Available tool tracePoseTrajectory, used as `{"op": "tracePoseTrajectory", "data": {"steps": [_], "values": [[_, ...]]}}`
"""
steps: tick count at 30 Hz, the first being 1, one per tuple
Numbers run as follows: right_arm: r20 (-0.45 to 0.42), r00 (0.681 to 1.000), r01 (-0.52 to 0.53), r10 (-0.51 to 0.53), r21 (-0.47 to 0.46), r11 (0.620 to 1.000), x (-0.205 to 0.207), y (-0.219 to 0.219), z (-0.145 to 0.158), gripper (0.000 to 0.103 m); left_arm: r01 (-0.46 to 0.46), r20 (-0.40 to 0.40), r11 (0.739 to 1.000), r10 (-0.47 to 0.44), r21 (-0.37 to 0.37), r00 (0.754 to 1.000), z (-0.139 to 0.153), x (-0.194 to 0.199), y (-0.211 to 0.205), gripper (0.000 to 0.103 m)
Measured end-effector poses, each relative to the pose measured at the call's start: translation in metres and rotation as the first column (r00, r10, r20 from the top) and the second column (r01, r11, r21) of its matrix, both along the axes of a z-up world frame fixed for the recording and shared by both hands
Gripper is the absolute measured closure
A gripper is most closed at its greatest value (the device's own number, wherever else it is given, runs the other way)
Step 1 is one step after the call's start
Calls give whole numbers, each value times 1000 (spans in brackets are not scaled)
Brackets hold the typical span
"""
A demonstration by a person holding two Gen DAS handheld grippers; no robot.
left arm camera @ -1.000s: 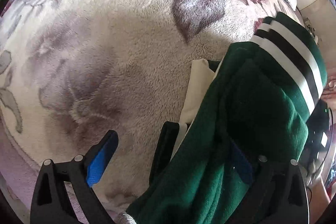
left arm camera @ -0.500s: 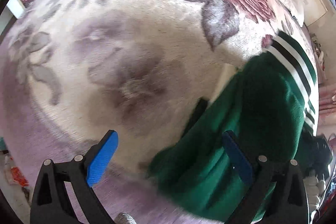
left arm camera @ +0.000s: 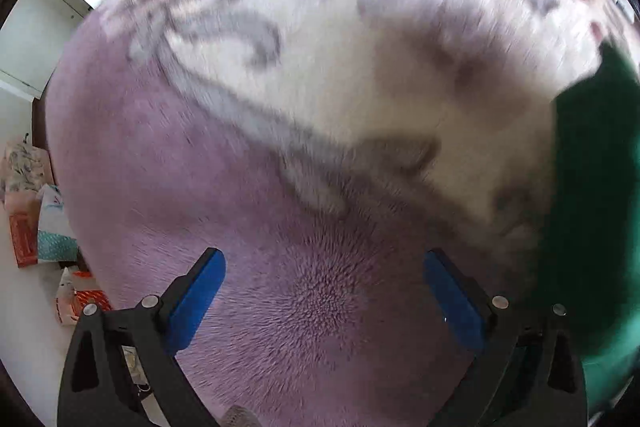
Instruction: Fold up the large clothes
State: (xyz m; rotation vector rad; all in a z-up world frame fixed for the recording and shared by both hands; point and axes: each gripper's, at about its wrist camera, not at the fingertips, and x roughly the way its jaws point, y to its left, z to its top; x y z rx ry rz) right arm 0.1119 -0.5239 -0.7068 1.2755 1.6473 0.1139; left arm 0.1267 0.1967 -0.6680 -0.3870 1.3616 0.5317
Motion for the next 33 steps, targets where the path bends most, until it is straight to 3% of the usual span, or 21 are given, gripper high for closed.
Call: {"op": "tracePoseTrajectory", "data": {"steps": [2, 3, 5, 8, 10, 11, 15, 16, 18, 19, 21, 23, 25, 27, 29, 31, 32, 33], "values": [[90, 992, -77, 90, -136, 988, 16, -13, 27, 22, -7, -6, 1000, 7, -6, 1000, -21, 0, -3, 0], [162, 976, -110, 148, -221, 969, 29, -19, 46, 16, -19, 31, 1000, 19, -1, 999, -23, -1, -2, 0], [265, 921, -187, 286, -344, 920, 62, -29, 78, 16, -44, 98, 999, 43, 3, 994, -23, -3, 0, 0], [308, 856, -277, 416, -406, 871, 110, -19, 106, 16, -60, 154, 998, 60, -5, 986, -24, -6, 4, 0], [333, 825, -323, 457, -385, 864, 148, 11, 113, 16, -65, 174, 998, 62, 9, 983, -25, -8, 3, 0], [363, 789, -372, 496, -359, 856, 172, 31, 119, 16, -70, 179, 997, 66, 15, 982, -25, -8, 2, 0], [298, 715, -495, 632, -422, 759, 213, 100, 108, 20, -76, 136, 997, 76, -7, 988, -22, -7, 4, 0], [269, 717, -500, 643, -445, 743, 218, 106, 103, 48, -81, 121, 997, 83, -20, 989, -20, -7, 5, 0], [212, 730, -503, 650, -477, 721, 214, 108, 104, 90, -86, 96, 995, 91, -54, 991, -10, -7, 7, 0], [219, 749, -470, 625, -489, 735, 210, 104, 111, 93, -89, 103, 993, 96, -76, 990, 0, -9, 3, 0], [259, 770, -374, 584, -558, 741, 197, 90, 145, 94, -81, 139, 991, 96, -107, 986, 22, -13, 3, 0], [260, 786, -296, 561, -638, 711, 195, 74, 163, 94, -60, 166, 993, 76, -99, 983, 43, -15, 0, 0], [188, 811, -306, 554, -671, 675, 201, 66, 142, 94, -36, 194, 994, 55, -101, 979, 63, -12, -6, 0], [136, 826, -372, 548, -599, 709, 211, 61, 109, 91, -17, 213, 993, 41, -113, 976, 74, -6, -11, 0], [116, 830, -419, 546, -517, 747, 217, 62, 91, 79, 16, 220, 993, 10, -115, 975, 78, 4, -21, 0], [158, 821, -417, 549, -491, 765, 211, 53, 107, 56, 62, 224, 993, -39, -98, 974, 83, 13, -34, 0], [175, 814, -415, 554, -491, 766, 206, 49, 113, 51, 76, 227, 993, -53, -90, 972, 85, 14, -35, 0], [189, 804, -414, 563, -502, 759, 196, 40, 123, 37, 88, 229, 992, -67, -86, 971, 86, 16, -38, 0]]}}
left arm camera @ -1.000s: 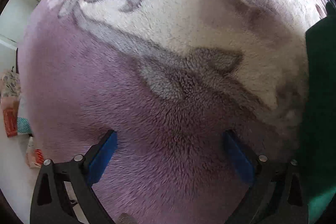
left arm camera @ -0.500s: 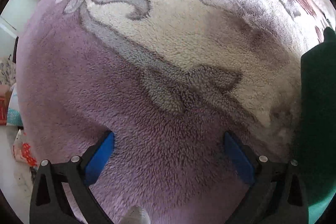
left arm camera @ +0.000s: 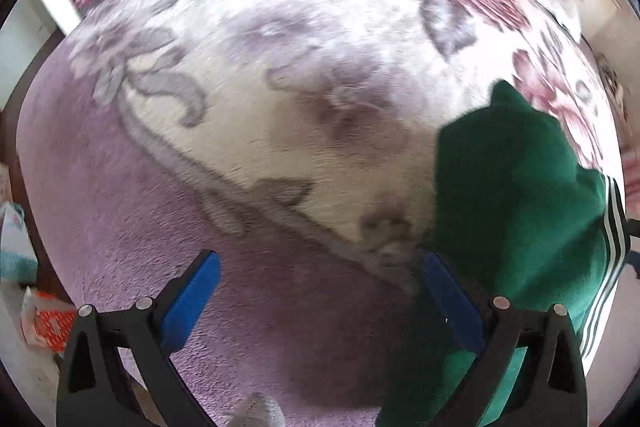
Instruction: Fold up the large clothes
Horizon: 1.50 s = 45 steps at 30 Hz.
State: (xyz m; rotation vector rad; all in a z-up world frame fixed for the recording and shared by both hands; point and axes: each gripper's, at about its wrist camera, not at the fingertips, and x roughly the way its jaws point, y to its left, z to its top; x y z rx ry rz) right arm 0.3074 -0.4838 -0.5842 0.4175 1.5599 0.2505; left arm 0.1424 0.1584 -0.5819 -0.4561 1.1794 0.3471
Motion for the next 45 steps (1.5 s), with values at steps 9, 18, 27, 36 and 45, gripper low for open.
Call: {"op": "tracePoseTrajectory", "data": {"steps": [9, 18, 27, 36, 45], "values": [[-87, 974, -212, 208, -32, 977, -78, -4, -52, 65, -5, -42, 1000, 5, 8, 999, -5, 7, -35, 0], [87, 996, 48, -37, -136, 990, -113, -48, 33, 101, 21, -39, 999, -20, 36, 999, 2, 18, -58, 0], [-131, 990, -62, 43, -151, 987, -76, -45, -45, 91, -11, -87, 998, 15, 57, 996, -2, 31, -49, 0], [126, 991, -39, 34, 34, 999, 17, -26, 7, 28, -44, 3, 993, 44, 113, 999, 28, 73, -25, 0], [115, 992, -58, 53, 41, 998, 63, 28, -18, 94, 5, -28, 993, -2, 115, 1000, 13, 135, -11, 0]]}}
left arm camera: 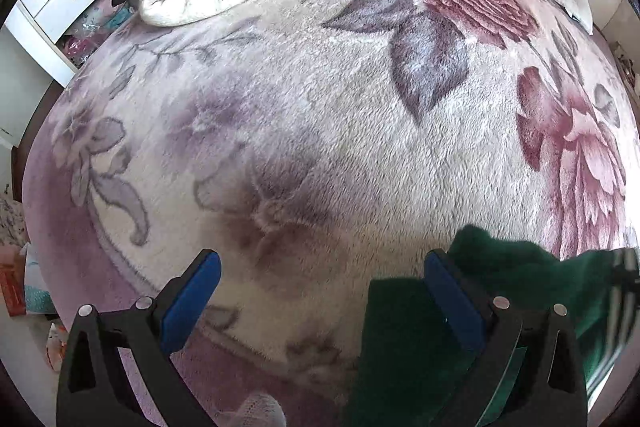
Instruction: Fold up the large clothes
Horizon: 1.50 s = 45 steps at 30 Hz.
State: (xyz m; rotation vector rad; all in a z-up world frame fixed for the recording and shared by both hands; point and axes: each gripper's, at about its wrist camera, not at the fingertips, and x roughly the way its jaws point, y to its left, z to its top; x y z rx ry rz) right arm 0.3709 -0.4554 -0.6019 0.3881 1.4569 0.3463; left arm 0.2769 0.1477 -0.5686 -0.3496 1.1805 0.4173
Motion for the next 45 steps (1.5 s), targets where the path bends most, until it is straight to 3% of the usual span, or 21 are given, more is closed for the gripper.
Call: {"op": "tracePoseTrajectory", "data": {"steps": [3, 5, 7, 9, 11, 16, 17, 20, 24, 26, 27, 28, 29, 33, 36, 38, 39, 41, 42, 43, 45], "values": [[75, 992, 97, -98, 19, 995, -5, -16, 38, 94, 1, 4, 1000, -1, -17, 1000, 0, 6, -1, 0], [83, 990, 118, -116, -14, 993, 0, -23, 37, 94, 6, 0, 1000, -6, -21, 1000, -2, 11, -4, 0], [18, 986, 164, -163, -35, 986, 6, -30, 13, 94, 7, -10, 1000, -8, -23, 1000, -7, 18, -8, 0], [-44, 992, 113, -117, -82, 990, 13, -27, -17, 92, 8, -24, 1000, -8, -15, 1000, -10, 22, -9, 0], [-103, 990, 87, -92, -51, 995, 18, -26, -32, 89, 3, -31, 1000, -3, -3, 1000, -10, 21, -7, 0], [-57, 998, 15, -18, -46, 999, -9, -49, 4, 38, -26, -17, 1000, 26, 6, 1000, 4, -12, 2, 0], [-56, 998, 3, -6, -53, 999, -23, -57, 9, 33, -33, -17, 999, 33, 5, 999, 5, -20, 2, 0], [-136, 991, -27, 22, -40, 999, -61, -77, 5, 30, -51, -25, 999, 51, -2, 998, 10, -53, -1, 0], [-303, 951, -61, 59, 4, 998, -117, -81, -41, 30, -76, -64, 997, 76, -4, 995, 9, -91, -11, 0], [-350, 934, -73, 70, 4, 997, -139, -74, -63, 34, -90, -87, 996, 89, -7, 992, 6, -108, -18, 0], [-325, 944, -75, 60, -35, 997, -144, -72, -64, 51, -96, -97, 995, 94, -17, 991, 4, -115, -22, 0], [-307, 950, -76, 51, -69, 995, -147, -70, -63, 86, -98, -115, 995, 95, -22, 989, 1, -122, -26, 0], [-275, 961, -37, 12, -87, 996, -150, -75, -56, 95, -95, -125, 995, 92, -24, 988, -1, -126, -30, 0], [-157, 987, 4, -27, -144, 990, -153, -89, -20, 98, -55, -166, 998, 50, -25, 985, -13, -137, -49, 0], [-181, 982, 23, -55, -176, 984, -153, -106, -30, 99, -49, -179, 999, 50, 14, 983, -16, -139, -56, 0], [-236, 969, 47, -68, -91, 995, -152, -119, -37, 98, -58, -174, 998, 57, 4, 983, -16, -141, -53, 0], [-269, 961, 55, -69, -58, 997, -154, -125, -40, 94, -68, -171, 998, 65, -10, 983, -15, -143, -51, 0], [-274, 959, 55, -74, -75, 996, -157, -135, -45, 62, -81, -169, 996, 75, -31, 983, -16, -145, -49, 0], [-264, 960, 70, -90, -83, 994, -161, -141, -52, 29, -81, -169, 996, 75, -31, 983, -17, -146, -50, 0], [-258, 961, 86, -102, -72, 994, -162, -145, -57, 17, -82, -167, 996, 75, -31, 983, -17, -147, -51, 0], [-286, 953, 119, -102, 40, 992, -164, -143, -87, 17, -86, -166, 996, 79, -34, 983, -17, -148, -53, 0]]}}
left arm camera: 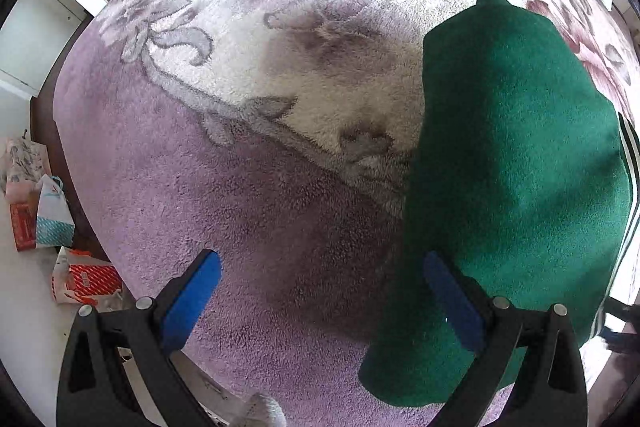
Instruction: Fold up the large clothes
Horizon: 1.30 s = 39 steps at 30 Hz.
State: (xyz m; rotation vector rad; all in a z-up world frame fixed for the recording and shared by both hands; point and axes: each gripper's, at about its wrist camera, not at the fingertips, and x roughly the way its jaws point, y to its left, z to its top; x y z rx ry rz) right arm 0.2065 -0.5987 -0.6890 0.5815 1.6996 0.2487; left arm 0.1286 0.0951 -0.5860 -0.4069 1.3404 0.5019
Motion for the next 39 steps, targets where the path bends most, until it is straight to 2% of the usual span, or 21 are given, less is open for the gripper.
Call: {"op": "tracePoseTrajectory", "data": {"steps": [2, 3, 6, 7, 9, 11, 12, 14, 15, 16, 17, 19, 20, 23, 26, 30, 33, 35, 36, 37, 39], "values": [[-11, 999, 41, -40, 112, 993, -1, 4, -28, 16, -3, 1, 1000, 3, 0, 1000, -1, -2, 0, 0], [-8, 997, 80, -80, 172, 982, -2, 6, -37, 7, -4, -2, 1000, 4, 3, 1000, -1, -2, 0, 0], [42, 987, 135, -155, 306, 942, -4, 16, -50, 9, -14, -5, 1000, 14, 6, 1000, -3, -5, 1, 0], [31, 983, 157, -181, 367, 917, -5, 20, -56, 23, -20, -7, 1000, 20, 3, 1000, -4, -6, 2, 0], [2, 977, 192, -215, 444, 875, -8, 23, -62, 35, -35, -12, 999, 35, -1, 999, -7, -8, 4, 0], [-56, 966, 237, -253, 588, 773, -17, 22, -66, 47, -46, -11, 999, 45, -15, 999, -9, -11, 4, 0], [-76, 961, 242, -267, 704, 668, -23, 23, -66, 50, -49, -11, 998, 49, -29, 999, -11, -11, 4, 0], [-109, 957, 239, -267, 819, 522, -31, 27, -73, 51, -55, -16, 997, 54, -48, 998, -13, -13, 3, 0], [-120, 958, 248, -259, 799, 547, -32, 26, -81, 49, -53, -20, 997, 52, -54, 998, -14, -13, 2, 0], [-157, 954, 288, -257, 723, 628, -33, 20, -99, 42, -49, -23, 997, 48, -64, 999, -15, -13, 0, 0], [-213, 940, 339, -266, 654, 676, -36, 13, -116, 40, -48, -19, 996, 46, -81, 999, -15, -13, -1, 0], [-256, 935, 355, -246, 669, 652, -35, 6, -122, 40, -47, -12, 995, 46, -89, 999, -11, -15, -3, 0], [-239, 943, 333, -232, 650, 683, -33, 5, -115, 37, -35, -15, 996, 34, -77, 999, -8, -15, -5, 0], [-77, 986, 165, -146, 412, 896, -27, 3, -64, 29, -10, -6, 999, 10, -43, 1000, 2, -18, -10, 0], [104, 994, 17, -31, 134, 991, -24, 8, -10, 26, -1, 10, 1000, 1, -15, 1000, 12, -24, -11, 0], [217, 976, -22, 28, -29, 999, -26, 20, 32, 26, -11, 2, 1000, 11, 14, 1000, 17, -31, -7, 0], [277, 955, -59, 109, -183, 981, -32, 44, 60, 26, -31, -8, 999, 32, 9, 999, 17, -38, -1, 0], [262, 953, -27, 150, -419, 908, -27, 38, 77, 26, -46, -11, 999, 46, 6, 999, 16, -43, 1, 0], [249, 962, 8, 114, -443, 897, -30, 35, 81, 26, -51, -10, 999, 51, 5, 999, 16, -45, 2, 0], [250, 967, 46, 56, -383, 922, -36, 26, 81, 26, -55, -11, 998, 55, 5, 998, 16, -47, 3, 0], [186, 980, 101, -70, -161, 982, -33, 23, 67, 26, -61, -14, 998, 61, -3, 998, 14, -48, 3, 0]]}}
